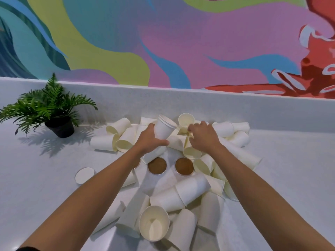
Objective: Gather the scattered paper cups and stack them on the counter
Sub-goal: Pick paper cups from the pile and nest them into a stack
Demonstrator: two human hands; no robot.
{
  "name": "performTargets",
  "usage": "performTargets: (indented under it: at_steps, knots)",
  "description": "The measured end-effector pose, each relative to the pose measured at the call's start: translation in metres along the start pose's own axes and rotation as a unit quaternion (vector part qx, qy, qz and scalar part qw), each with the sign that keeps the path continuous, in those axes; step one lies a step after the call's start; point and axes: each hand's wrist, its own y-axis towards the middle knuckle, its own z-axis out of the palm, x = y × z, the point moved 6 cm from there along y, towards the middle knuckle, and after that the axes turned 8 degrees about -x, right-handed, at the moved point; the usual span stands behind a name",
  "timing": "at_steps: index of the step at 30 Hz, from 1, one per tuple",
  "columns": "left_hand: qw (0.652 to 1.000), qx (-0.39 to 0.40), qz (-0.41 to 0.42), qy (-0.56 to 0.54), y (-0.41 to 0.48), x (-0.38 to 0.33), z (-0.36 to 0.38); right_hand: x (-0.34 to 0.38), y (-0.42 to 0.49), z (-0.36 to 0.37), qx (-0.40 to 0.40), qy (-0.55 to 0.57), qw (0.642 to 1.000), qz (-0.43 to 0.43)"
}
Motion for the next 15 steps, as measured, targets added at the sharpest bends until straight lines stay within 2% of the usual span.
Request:
performTargets:
  at_steps: [2, 6, 11, 15]
  knots:
    - [1.000, -0.004, -0.002, 0.009, 0.002, 0.003, -0.003, 0.001, -0.008, 0.021, 0.060, -0.104, 0.992, -0.039]
    - [0.999, -0.001, 0.016, 0.031, 0.003, 0.003, -0.004, 0.008, -0.011, 0.041, 0.054, -0.163, 0.982, -0.076]
    - [0.999, 0.010, 0.019, 0.039, 0.001, 0.007, -0.005, 0.005, -0.002, 0.030, 0.017, -0.156, 0.985, -0.071]
    - [0.999, 0.012, 0.017, 0.034, -0.001, 0.009, -0.005, -0.006, 0.013, -0.009, -0.058, -0.065, 0.996, 0.011]
